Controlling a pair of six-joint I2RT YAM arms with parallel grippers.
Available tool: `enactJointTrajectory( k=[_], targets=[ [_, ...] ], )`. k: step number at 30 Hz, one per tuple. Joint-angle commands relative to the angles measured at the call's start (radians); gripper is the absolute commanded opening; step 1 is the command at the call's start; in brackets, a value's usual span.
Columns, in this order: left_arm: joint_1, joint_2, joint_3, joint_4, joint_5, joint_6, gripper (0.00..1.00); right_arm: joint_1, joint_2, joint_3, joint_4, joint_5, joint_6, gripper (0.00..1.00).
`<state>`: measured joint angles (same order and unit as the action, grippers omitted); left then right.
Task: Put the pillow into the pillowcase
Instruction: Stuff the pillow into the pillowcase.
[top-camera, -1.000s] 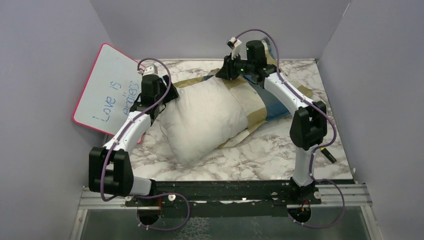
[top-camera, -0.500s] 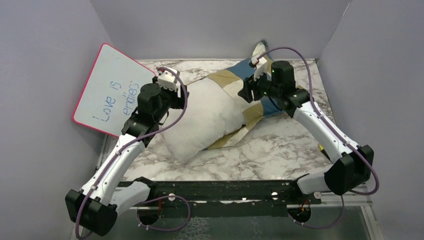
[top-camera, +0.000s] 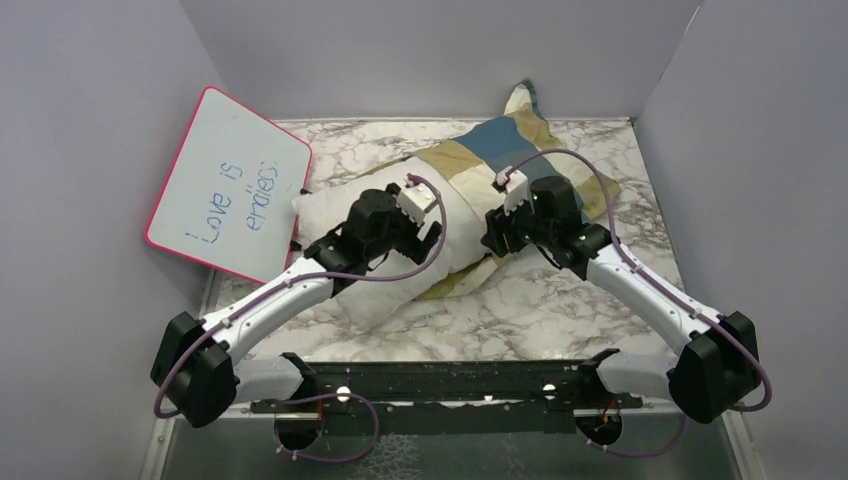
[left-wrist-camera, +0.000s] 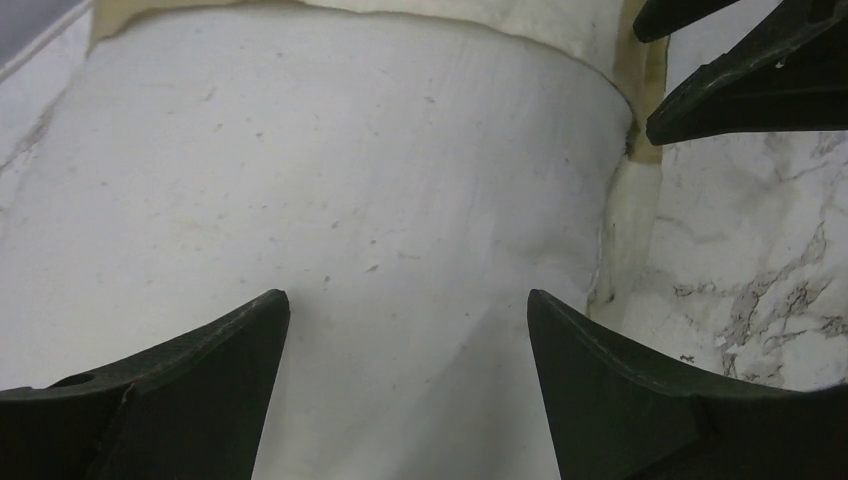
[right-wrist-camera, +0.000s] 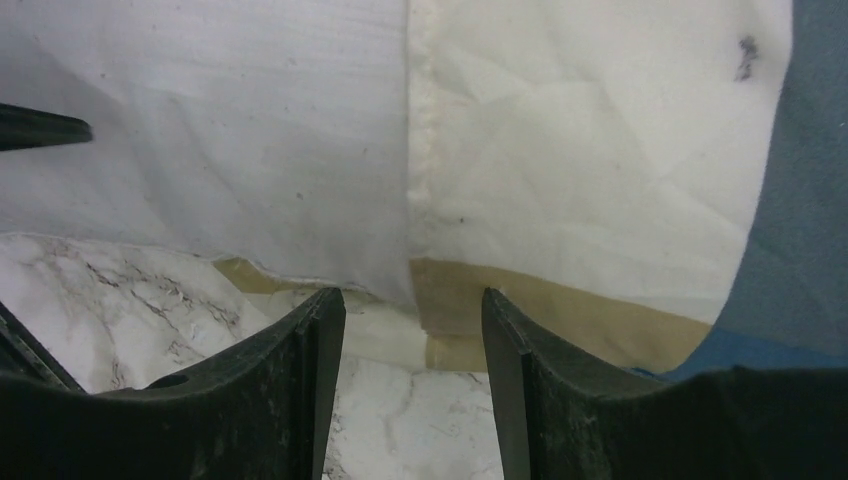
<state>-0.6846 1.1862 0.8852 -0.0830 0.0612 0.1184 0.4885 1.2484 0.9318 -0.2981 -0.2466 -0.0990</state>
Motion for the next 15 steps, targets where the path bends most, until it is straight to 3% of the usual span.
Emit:
enactJointTrajectory(
  k=[1,6,8,9,11,13,15],
  targets=[
    [-0.045,0.083,-0.009,0.091,0.005,0.061,0.9,0.044,-0.056,-0.062,0.101,0.101,0.031,0.58],
    [-0.057,0.223,-0.037,0.218,-0.086,0.047,0.91,0.068,-0.013,-0.09,0.189,0.304,0.008,0.59],
    [-0.057,0.279,-0.036,0.252,-0.124,0.037,0.86,0.071,-0.009,-0.118,0.268,0.342,0.002,0.57],
    [-0.058,0.297,-0.039,0.276,-0.137,0.032,0.77,0.072,-0.004,-0.126,0.286,0.35,-0.009,0.56],
    [-0.057,0.317,-0.048,0.331,-0.191,-0.001,0.36,0.078,0.018,-0.128,0.328,0.396,-0.02,0.49],
    [-0.057,0.317,-0.058,0.396,-0.237,-0.043,0.03,0.078,0.038,-0.128,0.351,0.443,-0.024,0.36],
    [-0.056,0.317,-0.047,0.421,-0.284,-0.104,0.0,0.078,0.041,-0.122,0.368,0.414,-0.032,0.21]
  ],
)
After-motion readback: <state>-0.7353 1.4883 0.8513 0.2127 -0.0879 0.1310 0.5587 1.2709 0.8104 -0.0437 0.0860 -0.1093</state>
